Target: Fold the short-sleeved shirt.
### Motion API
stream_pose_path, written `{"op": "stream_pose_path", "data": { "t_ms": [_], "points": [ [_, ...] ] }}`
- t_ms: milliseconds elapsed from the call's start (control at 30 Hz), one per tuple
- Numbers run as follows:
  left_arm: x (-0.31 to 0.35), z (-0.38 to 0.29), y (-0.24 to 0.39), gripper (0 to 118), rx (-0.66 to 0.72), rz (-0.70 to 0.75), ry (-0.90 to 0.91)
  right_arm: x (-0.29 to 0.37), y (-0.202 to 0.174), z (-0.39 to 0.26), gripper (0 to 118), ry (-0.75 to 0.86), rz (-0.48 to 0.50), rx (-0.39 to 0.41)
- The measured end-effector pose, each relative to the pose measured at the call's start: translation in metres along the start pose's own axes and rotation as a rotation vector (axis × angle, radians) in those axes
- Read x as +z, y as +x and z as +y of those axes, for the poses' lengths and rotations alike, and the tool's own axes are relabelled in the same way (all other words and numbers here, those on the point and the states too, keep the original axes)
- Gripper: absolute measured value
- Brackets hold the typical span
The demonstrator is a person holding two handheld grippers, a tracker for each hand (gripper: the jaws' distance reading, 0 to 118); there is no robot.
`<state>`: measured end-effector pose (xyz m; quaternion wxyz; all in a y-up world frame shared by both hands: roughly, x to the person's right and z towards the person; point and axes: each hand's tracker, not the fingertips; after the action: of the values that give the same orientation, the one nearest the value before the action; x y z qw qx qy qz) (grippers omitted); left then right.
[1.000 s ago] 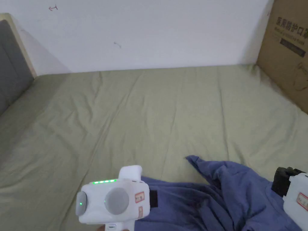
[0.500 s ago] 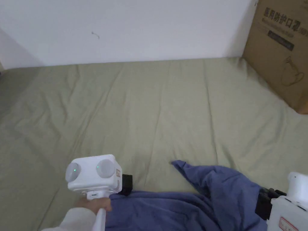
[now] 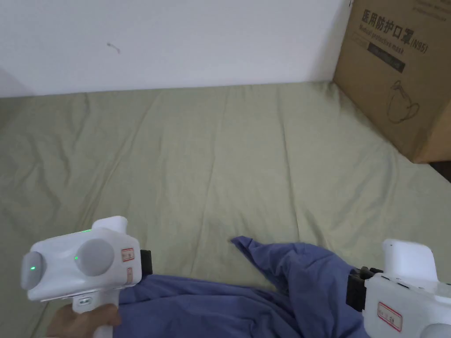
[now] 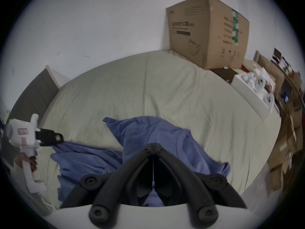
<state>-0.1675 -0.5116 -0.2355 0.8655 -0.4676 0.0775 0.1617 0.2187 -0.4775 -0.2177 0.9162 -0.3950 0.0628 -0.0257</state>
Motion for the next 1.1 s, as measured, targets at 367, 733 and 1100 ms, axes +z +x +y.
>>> {"op": "stream_pose_path", "data": {
  "t_ms": [367,733,1100],
  "points": [
    [0.042,-0.006,-0.005,3,-0.008,-0.050,0.072,-0.191,-0.015,0.089,83,-0.414,0.146,0.268],
    [0.043,-0.006,-0.015,3,0.023,-0.040,0.056,-0.194,-0.015,0.088,3,-0.456,0.054,0.217],
    [0.115,0.024,-0.037,3,0.026,0.034,0.186,-0.056,0.035,0.177,3,-0.184,0.145,-0.016]
  ]
}}
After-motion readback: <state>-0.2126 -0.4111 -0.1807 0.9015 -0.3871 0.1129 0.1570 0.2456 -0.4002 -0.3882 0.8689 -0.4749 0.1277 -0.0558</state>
